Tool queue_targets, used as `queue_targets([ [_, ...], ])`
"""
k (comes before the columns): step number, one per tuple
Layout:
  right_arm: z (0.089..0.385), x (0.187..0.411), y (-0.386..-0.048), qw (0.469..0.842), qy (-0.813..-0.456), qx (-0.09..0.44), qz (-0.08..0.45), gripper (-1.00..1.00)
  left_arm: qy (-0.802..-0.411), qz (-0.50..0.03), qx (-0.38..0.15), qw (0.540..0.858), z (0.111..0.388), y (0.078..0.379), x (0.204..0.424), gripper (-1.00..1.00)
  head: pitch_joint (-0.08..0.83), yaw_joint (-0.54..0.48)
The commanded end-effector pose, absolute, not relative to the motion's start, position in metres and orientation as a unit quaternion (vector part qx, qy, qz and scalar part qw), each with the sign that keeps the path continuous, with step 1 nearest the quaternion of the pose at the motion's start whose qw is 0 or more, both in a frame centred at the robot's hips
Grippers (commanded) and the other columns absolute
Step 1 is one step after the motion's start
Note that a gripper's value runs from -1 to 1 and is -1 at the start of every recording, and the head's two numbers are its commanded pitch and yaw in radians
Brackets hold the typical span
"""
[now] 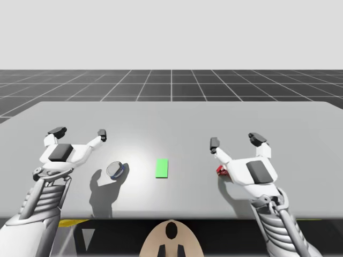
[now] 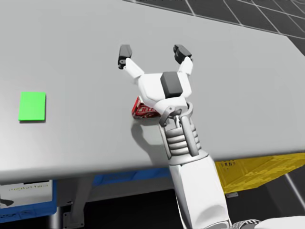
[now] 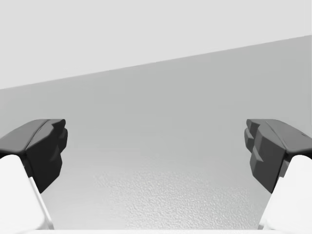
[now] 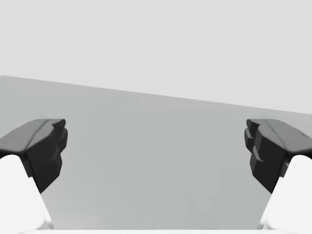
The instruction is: Look at the card. If it is red, pick the object on the left. If it is green, pick the object on the right.
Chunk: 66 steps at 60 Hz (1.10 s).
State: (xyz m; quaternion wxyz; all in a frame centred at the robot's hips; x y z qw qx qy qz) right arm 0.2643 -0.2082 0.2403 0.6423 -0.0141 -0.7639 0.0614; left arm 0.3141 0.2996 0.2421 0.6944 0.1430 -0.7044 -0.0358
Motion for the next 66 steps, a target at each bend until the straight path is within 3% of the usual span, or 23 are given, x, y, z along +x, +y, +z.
queue_targets([
  [1,0.241,0.241,-0.199,0.653,-0.757,-0.003,0.041,-1.00,-0.706,-0.033,0.143,0.693,0.243,0.300,0.313,-1.00,0.776,-0.42],
  [17,0.228,0.183,-0.198,0.664,-0.746,-0.003,0.038,-1.00,-0.707,-0.032,0.145,0.691,0.244,0.299,0.311,-1.00,0.757,-0.45],
  [33,0.195,0.158,-0.204,0.691,-0.722,0.004,0.017,-1.00,-0.708,-0.032,0.154,0.688,0.245,0.299,0.310,-1.00,0.749,-0.46],
  [51,0.154,0.180,-0.215,0.741,-0.672,0.007,-0.018,-1.00,-0.706,-0.029,0.163,0.689,0.243,0.297,0.310,-1.00,0.742,-0.46],
  [66,0.142,0.209,-0.223,0.768,-0.640,0.008,-0.042,-1.00,-0.707,-0.025,0.170,0.687,0.242,0.296,0.310,-1.00,0.738,-0.46],
])
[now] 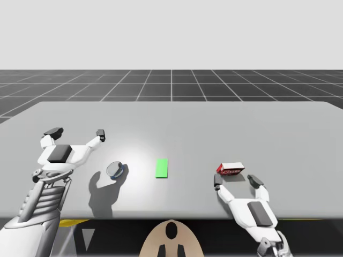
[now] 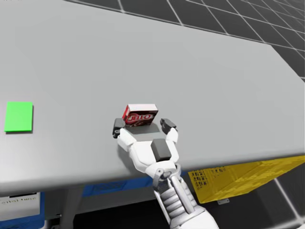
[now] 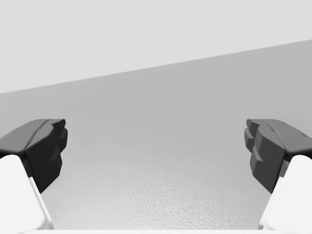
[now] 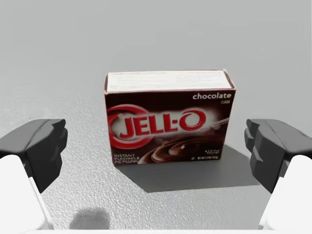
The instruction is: Look at the card. If it is red, pick the object on the left. If it is green, pick the object on the right.
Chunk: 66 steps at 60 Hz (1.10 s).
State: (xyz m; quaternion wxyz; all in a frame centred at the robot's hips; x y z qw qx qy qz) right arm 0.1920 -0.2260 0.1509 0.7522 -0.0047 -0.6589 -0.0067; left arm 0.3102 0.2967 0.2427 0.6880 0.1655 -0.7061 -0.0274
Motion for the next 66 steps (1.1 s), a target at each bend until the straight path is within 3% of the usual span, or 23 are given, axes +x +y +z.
queue_targets([
  [1,0.141,0.211,-0.223,0.768,-0.639,0.007,-0.040,-1.00,-0.707,-0.025,0.170,0.686,0.242,0.296,0.310,-1.00,0.738,-0.45],
  [20,0.138,0.252,-0.226,0.782,-0.622,0.001,-0.031,-1.00,-0.710,-0.026,0.174,0.682,0.242,0.297,0.310,-1.00,0.740,-0.44],
  [36,0.134,0.260,-0.225,0.793,-0.609,0.009,-0.020,-1.00,-0.710,-0.027,0.173,0.682,0.241,0.297,0.311,-1.00,0.739,-0.44],
  [38,0.134,0.259,-0.226,0.790,-0.612,-0.001,-0.022,-0.87,-0.710,-0.028,0.173,0.682,0.241,0.297,0.311,-1.00,0.738,-0.44],
  [39,0.134,0.258,-0.226,0.791,-0.612,-0.004,-0.023,-0.17,-0.710,-0.028,0.173,0.682,0.241,0.297,0.311,-1.00,0.737,-0.44],
  [40,0.134,0.258,-0.226,0.792,-0.610,0.000,-0.022,0.85,-0.710,-0.028,0.173,0.682,0.241,0.297,0.311,-1.00,0.737,-0.44],
  [43,0.133,0.257,-0.227,0.795,-0.606,0.000,-0.026,1.00,-0.710,-0.028,0.172,0.683,0.241,0.297,0.311,-1.00,0.734,-0.44],
  [51,0.132,0.257,-0.227,0.797,-0.603,0.003,-0.024,1.00,-0.708,-0.027,0.172,0.684,0.241,0.297,0.311,-1.00,0.691,-0.44],
  [66,0.132,0.256,-0.228,0.798,-0.602,0.007,-0.025,1.00,-0.709,-0.026,0.171,0.684,0.241,0.296,0.310,-1.00,0.460,-0.45],
])
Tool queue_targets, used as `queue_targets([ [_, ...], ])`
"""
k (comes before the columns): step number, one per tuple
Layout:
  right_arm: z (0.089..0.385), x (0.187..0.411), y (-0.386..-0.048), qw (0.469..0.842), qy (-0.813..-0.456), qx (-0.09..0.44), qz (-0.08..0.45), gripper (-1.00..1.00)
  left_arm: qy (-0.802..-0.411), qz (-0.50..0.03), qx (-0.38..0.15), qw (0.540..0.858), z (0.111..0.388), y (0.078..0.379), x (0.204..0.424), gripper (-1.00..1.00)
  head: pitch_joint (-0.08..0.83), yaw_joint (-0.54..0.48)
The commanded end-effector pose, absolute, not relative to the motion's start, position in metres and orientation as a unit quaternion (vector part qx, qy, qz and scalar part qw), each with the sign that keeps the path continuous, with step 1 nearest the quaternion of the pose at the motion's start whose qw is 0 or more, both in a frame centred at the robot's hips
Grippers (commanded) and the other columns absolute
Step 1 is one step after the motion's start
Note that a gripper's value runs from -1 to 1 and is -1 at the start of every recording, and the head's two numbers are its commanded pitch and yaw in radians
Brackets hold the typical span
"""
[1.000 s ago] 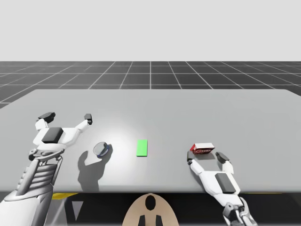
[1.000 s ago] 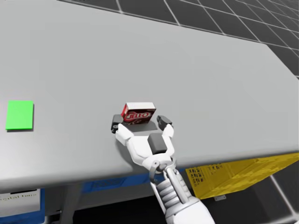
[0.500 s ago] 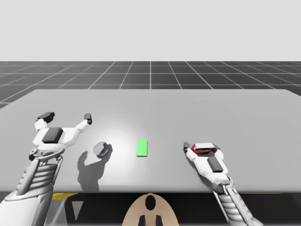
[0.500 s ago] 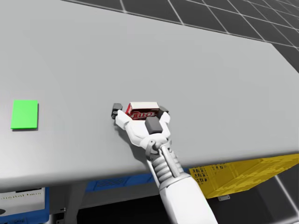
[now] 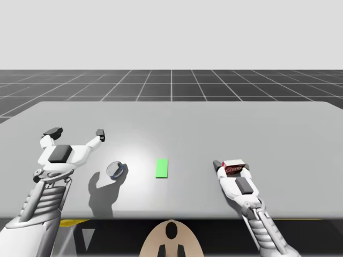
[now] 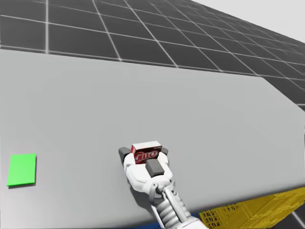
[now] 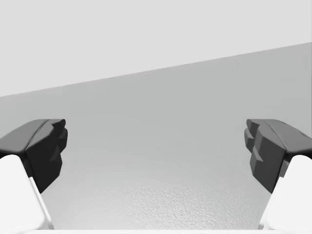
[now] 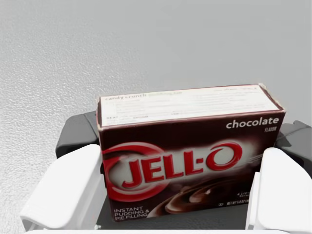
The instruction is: Look at the card. If it is red, pick the object on the left. If it is green, pick the object on the right.
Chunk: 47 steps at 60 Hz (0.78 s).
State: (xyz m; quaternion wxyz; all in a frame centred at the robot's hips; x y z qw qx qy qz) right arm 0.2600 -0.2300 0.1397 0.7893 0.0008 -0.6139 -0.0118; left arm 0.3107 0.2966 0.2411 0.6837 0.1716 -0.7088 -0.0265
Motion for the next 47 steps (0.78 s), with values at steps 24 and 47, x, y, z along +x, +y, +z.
queue_targets([
  [24,0.182,0.251,-0.223,0.772,-0.635,0.019,-0.035,1.00,-0.711,-0.019,0.170,0.683,0.243,0.298,0.308,-1.00,0.316,-0.50],
  [47,0.343,0.218,-0.221,0.657,-0.749,0.070,-0.040,1.00,-0.714,-0.019,0.166,0.680,0.245,0.300,0.308,-1.00,0.311,-0.51],
])
